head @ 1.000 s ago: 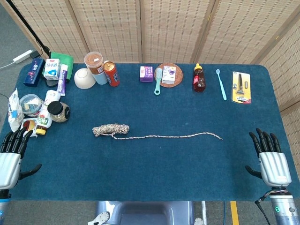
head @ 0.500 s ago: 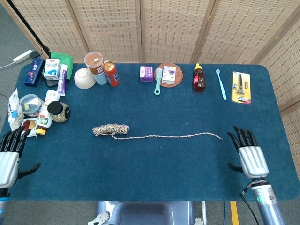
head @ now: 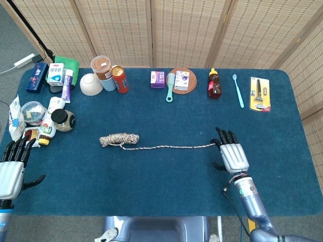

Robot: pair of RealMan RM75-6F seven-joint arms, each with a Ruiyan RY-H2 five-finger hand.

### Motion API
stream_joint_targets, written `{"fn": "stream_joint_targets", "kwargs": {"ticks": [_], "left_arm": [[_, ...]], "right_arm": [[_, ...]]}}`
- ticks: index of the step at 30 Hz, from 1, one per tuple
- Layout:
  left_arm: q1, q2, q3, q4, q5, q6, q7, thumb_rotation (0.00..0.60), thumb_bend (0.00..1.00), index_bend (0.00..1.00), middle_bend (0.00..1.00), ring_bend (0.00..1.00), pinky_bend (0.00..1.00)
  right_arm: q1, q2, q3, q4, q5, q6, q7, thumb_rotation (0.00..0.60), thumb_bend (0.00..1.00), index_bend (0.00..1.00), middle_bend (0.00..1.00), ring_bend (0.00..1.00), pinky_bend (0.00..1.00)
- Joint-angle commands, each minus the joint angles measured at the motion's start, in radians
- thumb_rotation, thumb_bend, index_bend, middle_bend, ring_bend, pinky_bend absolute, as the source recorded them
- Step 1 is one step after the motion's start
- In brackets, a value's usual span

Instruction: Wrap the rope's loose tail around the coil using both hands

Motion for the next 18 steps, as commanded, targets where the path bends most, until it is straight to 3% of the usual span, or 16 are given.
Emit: {"fn": "stream_joint_targets", "kwargs": {"ticks": [1, 18], "left_arm": [[-0.002, 0.001, -0.002, 0.000, -0.006, -0.006, -0.001, 0.600, 0.07, 0.00, 0.00, 0.00, 0.00], [-0.010, 0.010, -0.006, 0.004, -0.015, -0.021, -0.028, 0.600, 0.07, 0.00, 0.00, 0.00, 0.00]], "right_arm": [[0.077, -0.094, 0.034, 0.020, 0.115, -0.029, -0.111, 0.600, 0.38, 0.27, 0.00, 0.00, 0.00], [0.221, -0.300, 0.056, 0.182, 0.284, -0.028, -0.267, 0.600, 0.39, 0.34, 0.00, 0.00, 0.00]]}}
